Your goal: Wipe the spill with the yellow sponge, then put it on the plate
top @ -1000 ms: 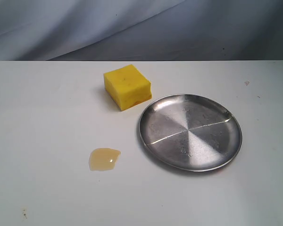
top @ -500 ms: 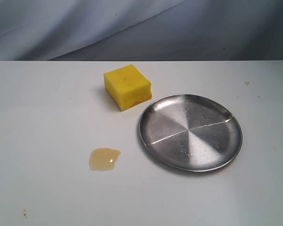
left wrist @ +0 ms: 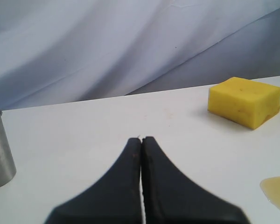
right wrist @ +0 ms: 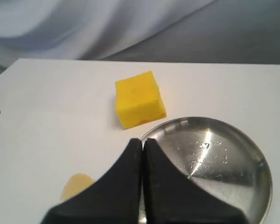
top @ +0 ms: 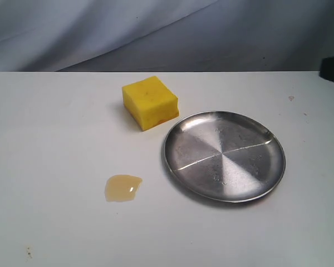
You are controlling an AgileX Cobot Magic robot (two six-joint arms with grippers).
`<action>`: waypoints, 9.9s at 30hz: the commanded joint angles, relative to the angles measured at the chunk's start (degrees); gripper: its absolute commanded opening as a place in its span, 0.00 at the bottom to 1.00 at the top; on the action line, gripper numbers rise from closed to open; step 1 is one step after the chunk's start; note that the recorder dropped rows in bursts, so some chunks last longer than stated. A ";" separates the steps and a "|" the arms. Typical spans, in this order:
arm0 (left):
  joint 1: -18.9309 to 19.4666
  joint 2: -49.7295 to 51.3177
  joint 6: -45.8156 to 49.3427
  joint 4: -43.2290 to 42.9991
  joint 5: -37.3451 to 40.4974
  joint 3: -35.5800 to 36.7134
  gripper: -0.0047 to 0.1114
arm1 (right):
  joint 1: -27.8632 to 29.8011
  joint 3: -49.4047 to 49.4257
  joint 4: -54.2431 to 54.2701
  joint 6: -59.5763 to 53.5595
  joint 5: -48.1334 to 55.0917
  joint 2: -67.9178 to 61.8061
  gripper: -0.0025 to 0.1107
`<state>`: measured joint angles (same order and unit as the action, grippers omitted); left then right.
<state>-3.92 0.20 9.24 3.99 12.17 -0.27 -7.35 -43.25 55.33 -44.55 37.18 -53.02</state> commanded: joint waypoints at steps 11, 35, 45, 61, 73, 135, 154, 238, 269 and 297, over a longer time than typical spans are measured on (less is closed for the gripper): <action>-0.03 -0.20 -0.09 -0.05 -0.39 0.27 0.04 | -16.29 -37.28 -6.59 -3.61 -6.58 -52.64 0.02; -0.03 -0.20 -0.09 -0.05 -0.39 0.27 0.04 | -20.73 -77.31 -18.52 10.42 -2.51 -90.95 0.65; -0.03 -0.20 -0.09 -0.05 -0.39 0.27 0.04 | -20.73 -77.44 -21.46 10.82 4.39 -93.57 0.62; -0.03 -0.20 -0.09 -0.05 -0.39 0.27 0.04 | -20.73 -77.44 -24.89 15.85 7.64 -94.06 0.02; -0.03 -0.20 -0.09 -0.05 -0.39 0.27 0.04 | -22.99 -77.44 -25.26 16.14 10.08 -83.46 0.02; -0.03 -0.20 -0.09 -0.05 -0.39 0.27 0.04 | -54.93 -44.49 -60.36 34.13 15.48 -78.27 0.02; -0.03 -0.20 -0.09 -0.05 -0.39 0.27 0.04 | -45.62 -57.37 -72.42 41.65 13.57 -80.78 0.02; -0.03 -0.20 -0.09 -0.05 -0.39 0.27 0.04 | -43.93 -44.07 -55.33 38.90 12.84 -70.83 0.02; -0.03 -0.20 -0.09 -0.05 -0.39 0.27 0.04 | -48.11 -38.21 -50.66 33.00 19.95 -65.34 0.02; -0.03 -0.20 -0.09 -0.05 -0.39 0.27 0.04 | -19.97 -28.55 -62.94 48.99 2.84 -43.79 0.02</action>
<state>-3.92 0.20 9.24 3.99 12.17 -0.27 -30.21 -72.16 -11.36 4.63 41.80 -94.88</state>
